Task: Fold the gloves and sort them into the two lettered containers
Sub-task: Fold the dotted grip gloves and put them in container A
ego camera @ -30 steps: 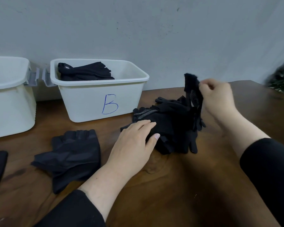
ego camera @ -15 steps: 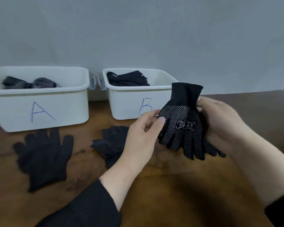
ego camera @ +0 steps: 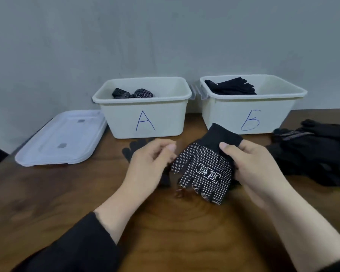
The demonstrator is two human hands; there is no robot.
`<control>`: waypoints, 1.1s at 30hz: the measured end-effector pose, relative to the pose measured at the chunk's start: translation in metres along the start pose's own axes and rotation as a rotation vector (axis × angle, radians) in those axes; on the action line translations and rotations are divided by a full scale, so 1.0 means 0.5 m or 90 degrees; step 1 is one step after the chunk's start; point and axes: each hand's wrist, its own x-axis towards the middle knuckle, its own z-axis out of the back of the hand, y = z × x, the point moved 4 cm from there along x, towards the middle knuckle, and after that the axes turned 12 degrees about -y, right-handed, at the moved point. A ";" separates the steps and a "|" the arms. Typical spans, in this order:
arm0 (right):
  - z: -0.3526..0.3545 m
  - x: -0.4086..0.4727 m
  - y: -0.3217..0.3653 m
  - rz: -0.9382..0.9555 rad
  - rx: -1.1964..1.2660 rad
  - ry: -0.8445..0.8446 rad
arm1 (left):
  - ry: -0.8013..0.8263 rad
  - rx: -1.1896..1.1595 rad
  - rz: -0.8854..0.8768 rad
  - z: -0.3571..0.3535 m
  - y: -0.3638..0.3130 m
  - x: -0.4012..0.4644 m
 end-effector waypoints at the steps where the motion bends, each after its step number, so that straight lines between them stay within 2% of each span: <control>1: -0.001 0.002 -0.008 -0.010 -0.003 0.006 | -0.020 0.024 -0.013 0.023 0.011 0.005; 3: -0.003 0.004 -0.016 -0.011 -0.018 0.013 | -0.008 0.150 -0.066 0.059 0.036 0.016; 6: -0.003 0.003 -0.003 0.037 -0.042 -0.005 | 0.121 0.389 -0.151 0.073 0.076 0.034; 9: 0.010 0.005 0.026 0.108 -0.138 -0.045 | 0.256 0.513 -0.125 0.066 0.094 0.034; 11: 0.014 0.007 0.053 0.155 -0.179 -0.038 | 0.293 0.496 -0.102 0.063 0.093 0.029; 16: 0.001 0.000 0.152 0.267 -0.278 0.012 | 0.324 0.462 -0.125 0.056 0.077 0.010; 21: -0.035 -0.004 0.216 0.296 -0.384 0.084 | 0.335 0.404 -0.132 0.073 0.086 0.004; 24: -0.069 -0.019 0.247 0.368 -0.488 0.142 | 0.352 0.400 -0.153 0.088 0.096 -0.001; 26: -0.091 -0.021 0.265 0.411 -0.504 0.133 | 0.365 0.400 -0.172 0.092 0.103 -0.008; 29: -0.131 -0.015 0.285 0.531 -0.601 0.092 | 0.327 0.345 -0.167 0.105 0.110 -0.006; 31: -0.158 -0.006 0.292 0.562 -0.636 0.081 | 0.203 0.267 -0.126 0.134 0.108 0.017; 33: -0.183 0.007 0.293 0.526 -0.620 0.090 | 0.054 0.225 -0.092 0.172 0.106 0.044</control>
